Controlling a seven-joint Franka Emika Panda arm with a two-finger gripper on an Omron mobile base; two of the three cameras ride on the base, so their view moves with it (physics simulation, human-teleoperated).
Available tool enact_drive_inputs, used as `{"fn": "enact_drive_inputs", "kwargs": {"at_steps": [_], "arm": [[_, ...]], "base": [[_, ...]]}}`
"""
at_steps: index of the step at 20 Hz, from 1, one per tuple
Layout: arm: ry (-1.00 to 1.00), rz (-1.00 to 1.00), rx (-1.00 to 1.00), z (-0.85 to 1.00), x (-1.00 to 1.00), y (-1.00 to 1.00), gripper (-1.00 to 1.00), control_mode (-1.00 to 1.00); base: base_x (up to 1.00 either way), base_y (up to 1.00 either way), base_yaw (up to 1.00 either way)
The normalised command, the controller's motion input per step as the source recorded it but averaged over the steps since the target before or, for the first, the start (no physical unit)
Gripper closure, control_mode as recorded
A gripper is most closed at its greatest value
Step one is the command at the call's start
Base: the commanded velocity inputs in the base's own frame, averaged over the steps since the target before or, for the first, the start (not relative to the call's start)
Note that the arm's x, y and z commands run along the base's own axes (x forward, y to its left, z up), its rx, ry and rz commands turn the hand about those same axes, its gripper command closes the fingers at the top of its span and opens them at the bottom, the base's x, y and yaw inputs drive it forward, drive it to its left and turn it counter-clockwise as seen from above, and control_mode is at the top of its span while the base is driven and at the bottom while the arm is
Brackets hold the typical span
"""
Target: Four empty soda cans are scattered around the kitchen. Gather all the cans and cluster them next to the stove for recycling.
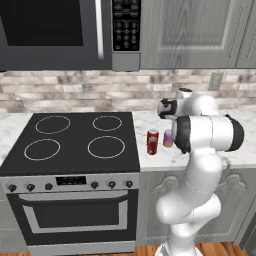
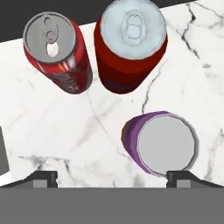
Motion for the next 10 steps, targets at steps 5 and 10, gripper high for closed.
{"fn": "enact_drive_inputs", "kwargs": {"at_steps": [5,10], "arm": [[0.02,0.0,0.0,0.02,-0.39,0.0,-1.0,-1.0],[0.0,0.0,0.0,0.16,-0.24,0.0,-1.0,-1.0]], "base": [[0.0,0.0,0.0],[0.0,0.0,0.0]]}}
